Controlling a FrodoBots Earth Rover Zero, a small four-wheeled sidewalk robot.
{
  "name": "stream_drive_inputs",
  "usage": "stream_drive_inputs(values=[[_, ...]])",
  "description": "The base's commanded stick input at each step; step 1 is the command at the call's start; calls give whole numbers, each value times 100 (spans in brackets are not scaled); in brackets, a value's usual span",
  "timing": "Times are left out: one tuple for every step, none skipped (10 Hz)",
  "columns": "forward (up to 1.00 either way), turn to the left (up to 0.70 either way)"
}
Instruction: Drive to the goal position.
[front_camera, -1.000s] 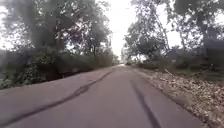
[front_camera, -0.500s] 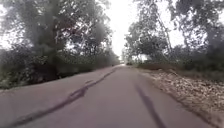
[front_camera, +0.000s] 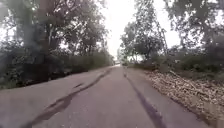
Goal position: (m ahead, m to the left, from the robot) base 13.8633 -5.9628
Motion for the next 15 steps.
stream_drive_inputs(values=[[85,0],[85,0],[85,0],[85,0],[85,0],[85,0],[85,0],[85,0],[85,0],[85,0],[85,0],[85,-11],[85,-31],[85,-34],[85,-34]])
